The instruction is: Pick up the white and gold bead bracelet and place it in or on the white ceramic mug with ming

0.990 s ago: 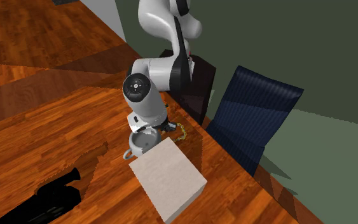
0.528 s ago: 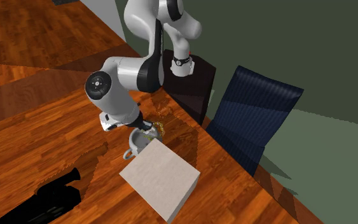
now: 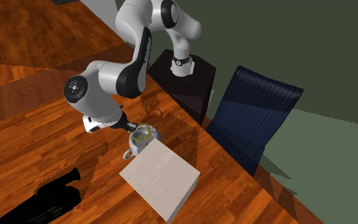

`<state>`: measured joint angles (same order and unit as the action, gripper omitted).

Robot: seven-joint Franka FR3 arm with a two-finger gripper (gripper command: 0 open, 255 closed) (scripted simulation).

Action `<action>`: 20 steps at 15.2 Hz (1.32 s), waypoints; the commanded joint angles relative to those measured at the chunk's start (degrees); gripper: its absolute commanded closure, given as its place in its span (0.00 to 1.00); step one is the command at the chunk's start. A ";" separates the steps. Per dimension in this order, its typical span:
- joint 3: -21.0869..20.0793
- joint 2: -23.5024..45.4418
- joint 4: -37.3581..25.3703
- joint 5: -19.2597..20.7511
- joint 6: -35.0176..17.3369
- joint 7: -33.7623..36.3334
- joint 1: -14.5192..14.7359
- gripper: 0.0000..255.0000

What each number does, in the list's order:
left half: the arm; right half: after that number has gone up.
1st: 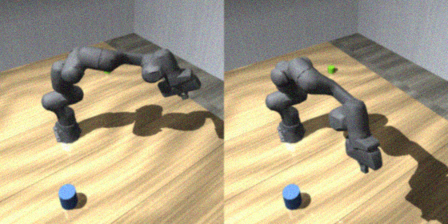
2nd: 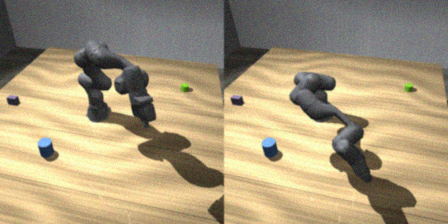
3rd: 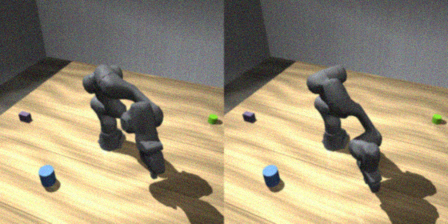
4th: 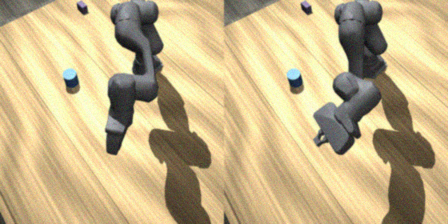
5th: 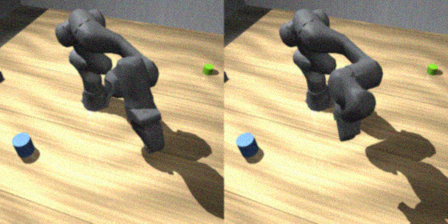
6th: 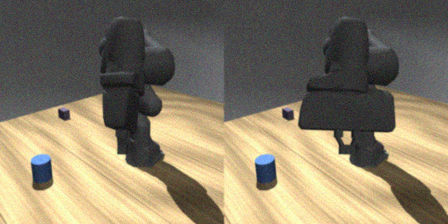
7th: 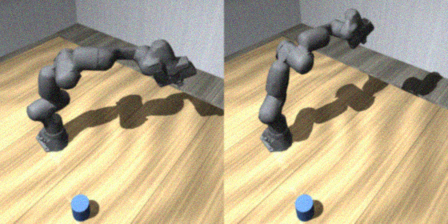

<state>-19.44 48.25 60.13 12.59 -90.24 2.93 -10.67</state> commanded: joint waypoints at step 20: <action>0.42 2.34 4.42 0.67 -6.62 0.25 -0.53 0.00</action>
<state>-19.03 50.53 64.51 13.26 -96.85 3.19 -11.20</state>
